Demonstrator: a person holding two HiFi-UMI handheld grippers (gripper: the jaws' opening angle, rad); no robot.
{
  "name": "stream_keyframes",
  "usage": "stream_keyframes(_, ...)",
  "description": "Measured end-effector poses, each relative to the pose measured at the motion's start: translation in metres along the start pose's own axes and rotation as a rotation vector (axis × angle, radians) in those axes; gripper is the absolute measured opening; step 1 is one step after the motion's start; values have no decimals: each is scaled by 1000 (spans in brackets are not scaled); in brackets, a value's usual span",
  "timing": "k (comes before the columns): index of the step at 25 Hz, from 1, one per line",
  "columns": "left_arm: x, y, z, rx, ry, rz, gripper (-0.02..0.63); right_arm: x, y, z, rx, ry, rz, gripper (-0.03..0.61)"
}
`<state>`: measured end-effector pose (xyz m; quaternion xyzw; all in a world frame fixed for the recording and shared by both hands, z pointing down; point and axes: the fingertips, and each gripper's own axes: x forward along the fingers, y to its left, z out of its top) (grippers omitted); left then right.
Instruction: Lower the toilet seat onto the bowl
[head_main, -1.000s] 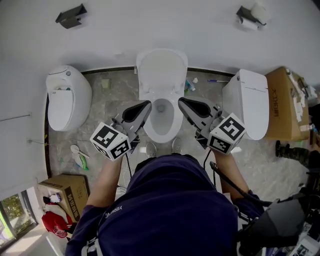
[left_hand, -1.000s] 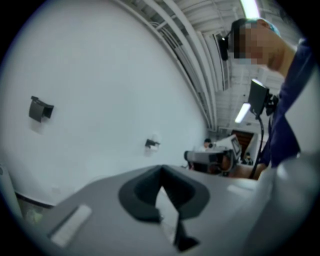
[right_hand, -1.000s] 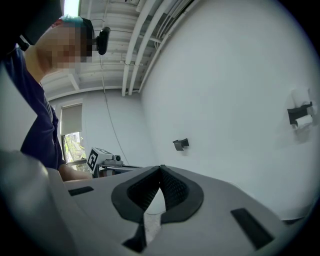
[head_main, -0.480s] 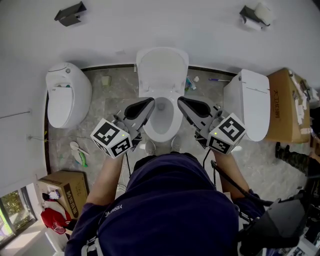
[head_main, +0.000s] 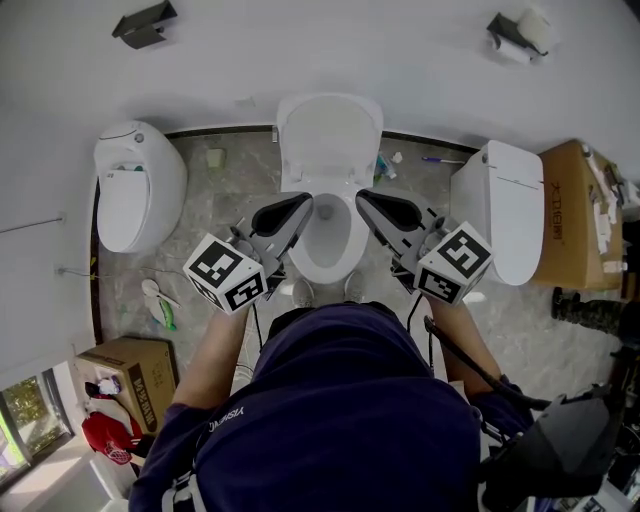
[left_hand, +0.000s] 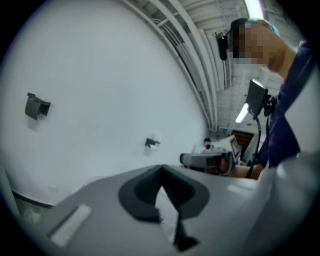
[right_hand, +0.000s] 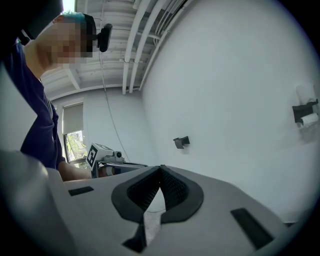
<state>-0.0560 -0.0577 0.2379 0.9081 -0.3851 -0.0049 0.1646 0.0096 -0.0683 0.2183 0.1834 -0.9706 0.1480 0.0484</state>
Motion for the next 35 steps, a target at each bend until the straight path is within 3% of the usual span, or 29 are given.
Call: stream_keyframes(35, -10, 8, -9, -17, 13, 17, 3, 11, -1, -15, 22, 31, -6, 8)
